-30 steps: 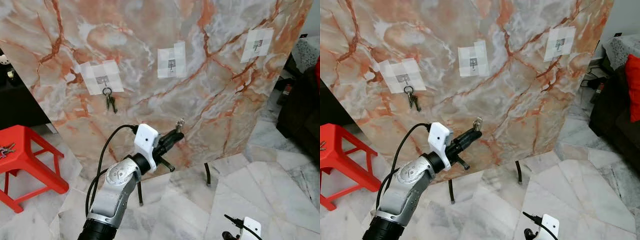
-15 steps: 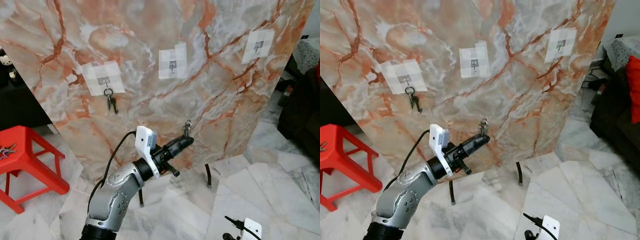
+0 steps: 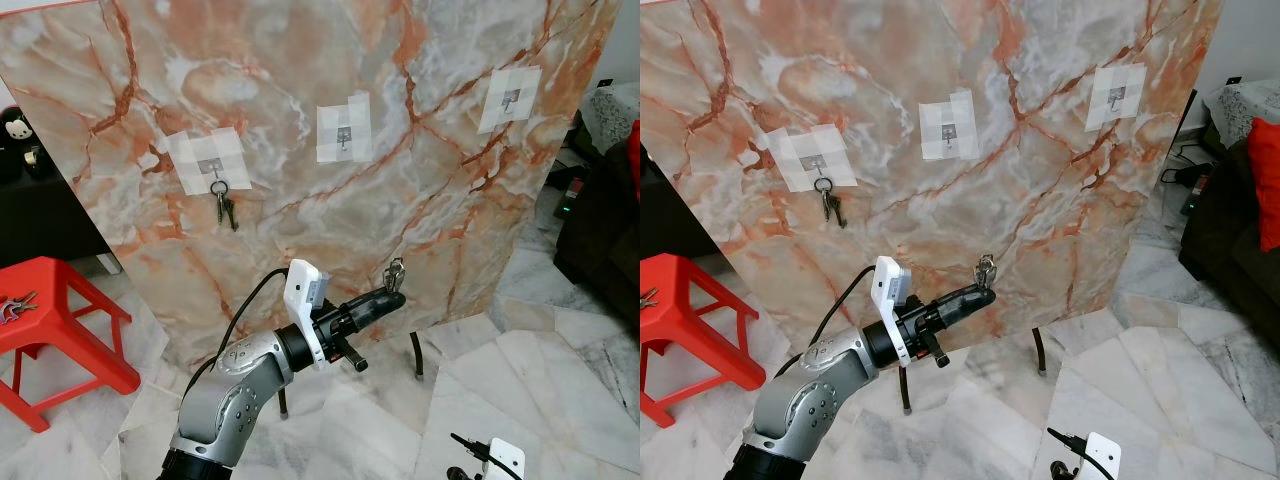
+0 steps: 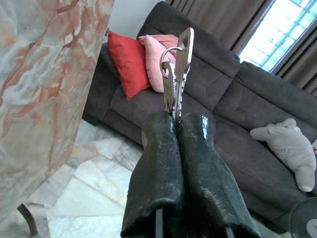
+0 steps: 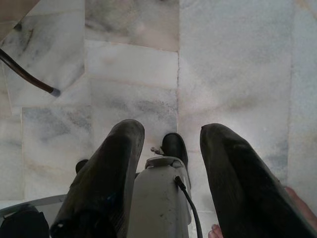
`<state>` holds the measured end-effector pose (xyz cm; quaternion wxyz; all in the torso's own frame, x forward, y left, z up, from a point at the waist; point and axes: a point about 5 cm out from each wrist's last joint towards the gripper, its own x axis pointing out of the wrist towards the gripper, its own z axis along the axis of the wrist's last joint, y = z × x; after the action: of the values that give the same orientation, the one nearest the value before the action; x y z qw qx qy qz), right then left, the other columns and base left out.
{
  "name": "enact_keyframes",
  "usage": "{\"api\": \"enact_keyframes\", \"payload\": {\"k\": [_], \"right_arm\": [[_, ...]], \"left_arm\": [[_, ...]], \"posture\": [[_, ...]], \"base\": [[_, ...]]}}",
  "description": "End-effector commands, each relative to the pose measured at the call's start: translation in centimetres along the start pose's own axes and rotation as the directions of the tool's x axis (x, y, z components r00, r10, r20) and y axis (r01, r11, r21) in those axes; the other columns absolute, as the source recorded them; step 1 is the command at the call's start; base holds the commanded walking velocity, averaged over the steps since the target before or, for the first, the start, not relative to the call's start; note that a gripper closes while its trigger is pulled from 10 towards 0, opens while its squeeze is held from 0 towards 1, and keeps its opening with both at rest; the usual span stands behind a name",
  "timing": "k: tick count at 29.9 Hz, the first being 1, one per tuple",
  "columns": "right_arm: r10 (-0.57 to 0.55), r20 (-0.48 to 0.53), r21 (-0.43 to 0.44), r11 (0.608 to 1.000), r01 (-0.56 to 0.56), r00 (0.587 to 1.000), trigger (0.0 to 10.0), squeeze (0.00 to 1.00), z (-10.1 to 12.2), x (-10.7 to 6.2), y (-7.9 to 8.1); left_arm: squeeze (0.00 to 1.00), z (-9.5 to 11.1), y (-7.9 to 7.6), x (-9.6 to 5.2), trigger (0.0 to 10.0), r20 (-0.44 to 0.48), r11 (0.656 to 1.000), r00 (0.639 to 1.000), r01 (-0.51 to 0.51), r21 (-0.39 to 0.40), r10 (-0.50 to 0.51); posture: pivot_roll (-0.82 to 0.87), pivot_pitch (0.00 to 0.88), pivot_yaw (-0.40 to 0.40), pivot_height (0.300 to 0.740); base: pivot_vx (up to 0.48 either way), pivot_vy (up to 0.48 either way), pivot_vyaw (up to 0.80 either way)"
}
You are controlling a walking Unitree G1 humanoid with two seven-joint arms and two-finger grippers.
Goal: Hang keys on a hook
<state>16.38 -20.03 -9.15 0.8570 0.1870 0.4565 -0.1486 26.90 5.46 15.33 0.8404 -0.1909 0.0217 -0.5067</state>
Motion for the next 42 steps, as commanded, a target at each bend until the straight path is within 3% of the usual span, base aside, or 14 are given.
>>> {"api": "enact_keyframes", "payload": {"k": [1, 15, 19, 42], "right_arm": [[-0.004, -0.003, 0.015, 1.0, 0.004, 1.0, 10.0, 0.0, -0.21, -0.02, 0.01], [0.0, -0.005, 0.011, 1.0, 0.0, 1.0, 10.0, 0.0, 0.01, 0.04, 0.17], [-0.005, -0.005, -0.012, 1.0, 0.005, 1.0, 10.0, 0.0, 0.06, 0.04, 0.13], [-0.012, 0.005, 0.005, 1.0, 0.012, 1.0, 10.0, 0.0, 0.11, 0.03, 0.07]], "left_arm": [[0.0, 0.28, -0.1, 0.08, 10.0, -0.009, 1.0, 1.0, 0.011, 0.005, -0.011], [0.0, 0.08, -0.3, -0.06, 10.0, -0.036, 1.0, 0.999, 0.023, 0.015, -0.022], [0.0, -0.04, -0.28, -0.04, 10.0, -0.051, 1.0, 0.999, 0.018, 0.021, -0.017], [0.0, -0.2, -0.47, 0.02, 10.0, -0.053, 0.999, 0.998, 0.021, 0.029, -0.02]], "posture": [[0.11, 0.052, 0.006, 0.74], [0.12, 0.078, 0.007, 0.74], [0.13, 0.078, 0.007, 0.74], [0.13, 0.076, 0.003, 0.74]], "base": [[0.0, 0.0, 0.0], [0.0, 0.0, -0.08], [0.255, 0.0, -0.75], [0.28, 0.0, 0.0]]}}
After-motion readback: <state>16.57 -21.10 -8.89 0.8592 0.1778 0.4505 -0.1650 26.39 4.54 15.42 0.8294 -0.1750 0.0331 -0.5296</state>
